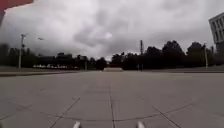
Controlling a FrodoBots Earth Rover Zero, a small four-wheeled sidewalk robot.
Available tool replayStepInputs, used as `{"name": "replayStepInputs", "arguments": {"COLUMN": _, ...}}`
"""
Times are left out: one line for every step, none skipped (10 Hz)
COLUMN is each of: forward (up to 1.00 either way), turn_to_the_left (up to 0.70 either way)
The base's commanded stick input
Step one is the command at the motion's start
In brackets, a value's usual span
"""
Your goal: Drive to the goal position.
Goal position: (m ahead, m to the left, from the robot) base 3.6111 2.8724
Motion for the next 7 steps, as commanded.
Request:
{"name": "replayStepInputs", "arguments": {"forward": 1.0, "turn_to_the_left": 0.0}}
{"name": "replayStepInputs", "arguments": {"forward": 1.0, "turn_to_the_left": 0.0}}
{"name": "replayStepInputs", "arguments": {"forward": 1.0, "turn_to_the_left": 0.0}}
{"name": "replayStepInputs", "arguments": {"forward": 1.0, "turn_to_the_left": 0.0}}
{"name": "replayStepInputs", "arguments": {"forward": 1.0, "turn_to_the_left": 0.0}}
{"name": "replayStepInputs", "arguments": {"forward": 1.0, "turn_to_the_left": -0.37}}
{"name": "replayStepInputs", "arguments": {"forward": 1.0, "turn_to_the_left": -0.4}}
